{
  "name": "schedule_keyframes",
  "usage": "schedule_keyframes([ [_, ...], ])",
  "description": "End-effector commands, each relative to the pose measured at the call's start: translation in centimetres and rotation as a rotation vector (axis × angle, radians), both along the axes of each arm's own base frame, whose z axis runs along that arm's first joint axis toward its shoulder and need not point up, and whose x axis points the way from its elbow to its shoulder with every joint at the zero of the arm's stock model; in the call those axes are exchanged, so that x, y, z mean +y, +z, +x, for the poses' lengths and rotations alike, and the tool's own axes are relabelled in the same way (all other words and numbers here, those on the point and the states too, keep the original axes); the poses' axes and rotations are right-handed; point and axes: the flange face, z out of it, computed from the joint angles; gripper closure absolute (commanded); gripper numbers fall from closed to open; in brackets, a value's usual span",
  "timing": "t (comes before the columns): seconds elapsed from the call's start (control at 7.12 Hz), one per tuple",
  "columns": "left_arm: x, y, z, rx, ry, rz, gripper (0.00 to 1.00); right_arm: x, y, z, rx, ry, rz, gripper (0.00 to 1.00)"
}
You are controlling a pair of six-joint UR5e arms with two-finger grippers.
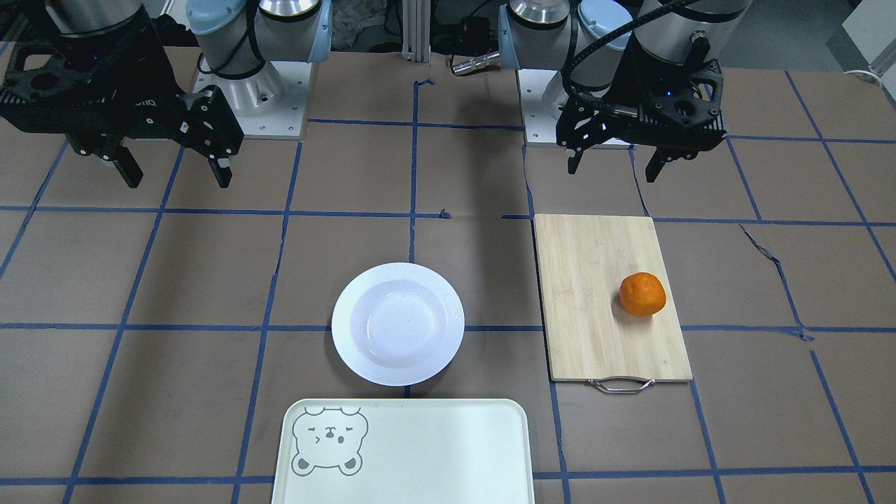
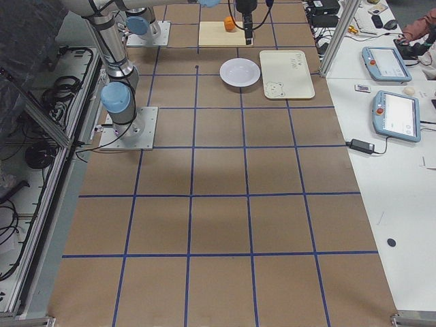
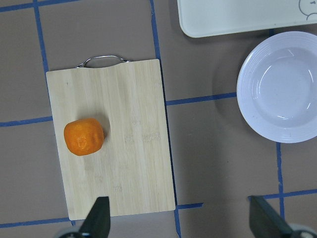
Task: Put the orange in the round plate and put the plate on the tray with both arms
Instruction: 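Lower the left gripper toward the orange on the bamboo cutting board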
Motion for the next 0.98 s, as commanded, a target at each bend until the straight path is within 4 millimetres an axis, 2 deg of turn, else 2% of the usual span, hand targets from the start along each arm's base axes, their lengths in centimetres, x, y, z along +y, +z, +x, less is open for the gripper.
schedule_keyframes([
  [0.0,0.0,0.0,0.0,-0.002,0.002,0.0,0.0,-0.1,0.1,0.0,-0.001,-0.001,-0.002,0.0],
  [0.28,0.0,0.1,0.2,-0.008,0.004,-0.002,0.0,0.0,0.2,0.2,0.001,0.004,-0.005,0.0],
  [0.42,0.1,-0.3,0.7,-0.01,0.014,0.015,0.0,-0.2,-0.5,0.2,-0.001,0.004,0.009,0.0],
  [0.56,-0.4,-0.5,1.8,-0.005,0.037,0.018,0.0,-0.3,-0.1,0.1,0.0,0.002,0.002,0.0],
  [0.84,-2.3,-3.5,5.4,0.001,0.095,0.081,0.0,-0.3,-0.7,0.2,0.0,0.004,0.012,0.0],
])
